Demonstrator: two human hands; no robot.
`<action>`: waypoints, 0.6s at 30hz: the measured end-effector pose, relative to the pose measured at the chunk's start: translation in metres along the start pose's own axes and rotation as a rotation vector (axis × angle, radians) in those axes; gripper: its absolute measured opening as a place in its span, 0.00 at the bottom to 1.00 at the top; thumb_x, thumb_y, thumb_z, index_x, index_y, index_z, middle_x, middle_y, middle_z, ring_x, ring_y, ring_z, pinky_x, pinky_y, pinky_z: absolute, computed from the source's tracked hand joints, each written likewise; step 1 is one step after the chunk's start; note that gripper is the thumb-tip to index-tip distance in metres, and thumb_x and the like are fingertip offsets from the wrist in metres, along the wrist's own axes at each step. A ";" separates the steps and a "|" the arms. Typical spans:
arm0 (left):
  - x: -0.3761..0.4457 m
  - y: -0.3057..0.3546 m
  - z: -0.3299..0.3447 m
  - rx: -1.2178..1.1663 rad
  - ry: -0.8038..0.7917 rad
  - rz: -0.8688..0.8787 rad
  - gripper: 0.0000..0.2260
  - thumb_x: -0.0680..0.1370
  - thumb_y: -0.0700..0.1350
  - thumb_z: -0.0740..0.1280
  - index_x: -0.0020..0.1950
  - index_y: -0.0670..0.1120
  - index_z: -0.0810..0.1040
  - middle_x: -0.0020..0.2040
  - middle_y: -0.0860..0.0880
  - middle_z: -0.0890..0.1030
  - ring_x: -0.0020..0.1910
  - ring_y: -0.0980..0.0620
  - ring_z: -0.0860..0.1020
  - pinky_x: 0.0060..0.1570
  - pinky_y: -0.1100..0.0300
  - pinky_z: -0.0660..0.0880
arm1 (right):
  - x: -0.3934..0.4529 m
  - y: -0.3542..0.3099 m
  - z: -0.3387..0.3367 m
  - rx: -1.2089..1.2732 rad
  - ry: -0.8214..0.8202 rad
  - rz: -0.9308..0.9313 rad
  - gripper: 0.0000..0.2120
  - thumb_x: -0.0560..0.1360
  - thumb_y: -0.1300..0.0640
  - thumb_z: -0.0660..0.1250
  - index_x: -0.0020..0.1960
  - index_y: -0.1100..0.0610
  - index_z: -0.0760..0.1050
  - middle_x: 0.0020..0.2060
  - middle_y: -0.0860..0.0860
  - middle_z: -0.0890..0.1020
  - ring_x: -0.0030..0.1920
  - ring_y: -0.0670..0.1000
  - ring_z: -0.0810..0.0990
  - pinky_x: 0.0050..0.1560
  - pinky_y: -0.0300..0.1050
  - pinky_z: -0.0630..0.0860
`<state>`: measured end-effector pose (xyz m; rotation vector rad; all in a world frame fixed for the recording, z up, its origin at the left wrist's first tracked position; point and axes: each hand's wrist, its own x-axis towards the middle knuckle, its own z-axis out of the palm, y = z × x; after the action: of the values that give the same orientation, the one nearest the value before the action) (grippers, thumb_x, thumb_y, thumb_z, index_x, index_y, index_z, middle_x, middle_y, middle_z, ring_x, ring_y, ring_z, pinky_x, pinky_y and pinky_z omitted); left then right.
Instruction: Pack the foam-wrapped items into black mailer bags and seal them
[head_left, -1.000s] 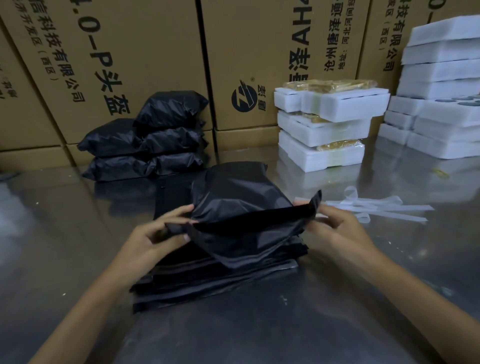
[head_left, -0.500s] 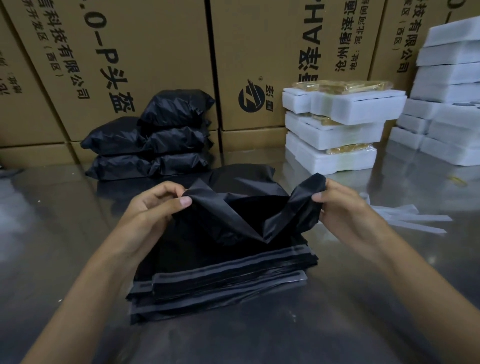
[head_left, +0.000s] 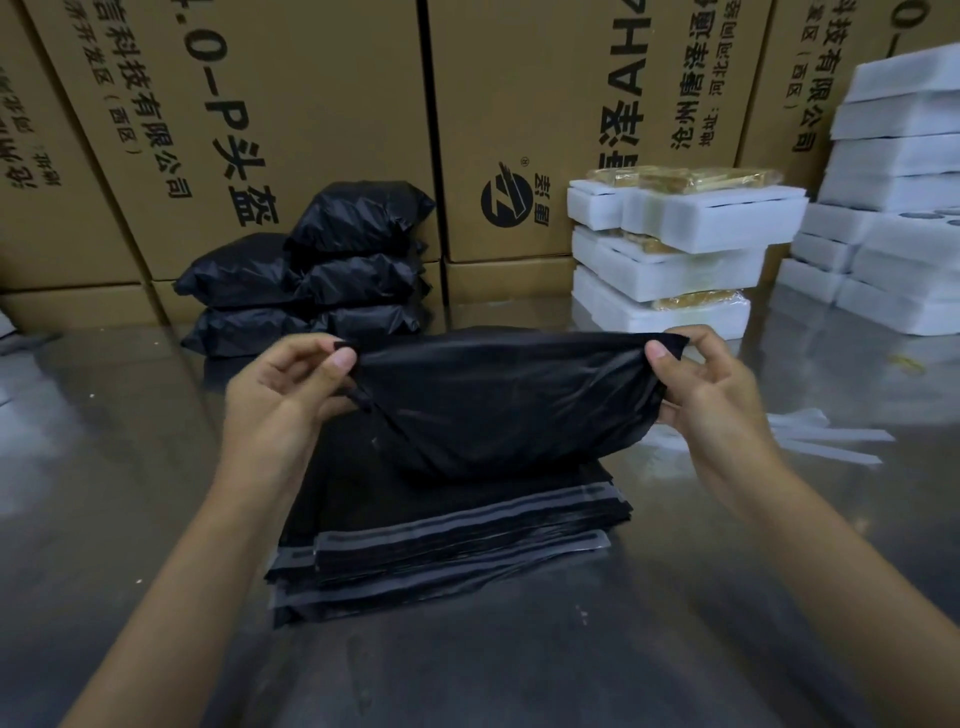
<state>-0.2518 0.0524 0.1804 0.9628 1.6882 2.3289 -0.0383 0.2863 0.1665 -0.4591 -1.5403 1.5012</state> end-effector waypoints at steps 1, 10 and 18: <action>-0.004 0.001 0.002 0.020 0.061 0.053 0.04 0.73 0.43 0.72 0.47 0.48 0.80 0.43 0.50 0.82 0.42 0.53 0.80 0.38 0.64 0.80 | -0.004 -0.003 0.003 -0.042 0.046 -0.052 0.03 0.81 0.58 0.67 0.49 0.53 0.75 0.40 0.56 0.85 0.43 0.53 0.84 0.50 0.53 0.80; -0.008 0.021 0.017 0.286 0.313 0.317 0.03 0.79 0.47 0.69 0.48 0.56 0.77 0.44 0.55 0.80 0.44 0.54 0.79 0.47 0.50 0.79 | -0.003 -0.033 0.024 -0.306 0.210 -0.295 0.09 0.82 0.55 0.64 0.44 0.46 0.69 0.31 0.51 0.76 0.31 0.47 0.73 0.33 0.42 0.68; 0.044 -0.054 0.053 0.970 0.207 -0.260 0.06 0.82 0.45 0.59 0.58 0.45 0.68 0.60 0.39 0.77 0.59 0.36 0.75 0.50 0.51 0.66 | 0.065 0.036 0.048 -0.883 0.084 0.205 0.07 0.81 0.57 0.60 0.55 0.60 0.71 0.55 0.60 0.79 0.57 0.63 0.76 0.50 0.48 0.68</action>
<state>-0.2727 0.1356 0.1607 0.5108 2.8909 1.4206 -0.1217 0.3159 0.1623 -1.1907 -2.0852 0.8458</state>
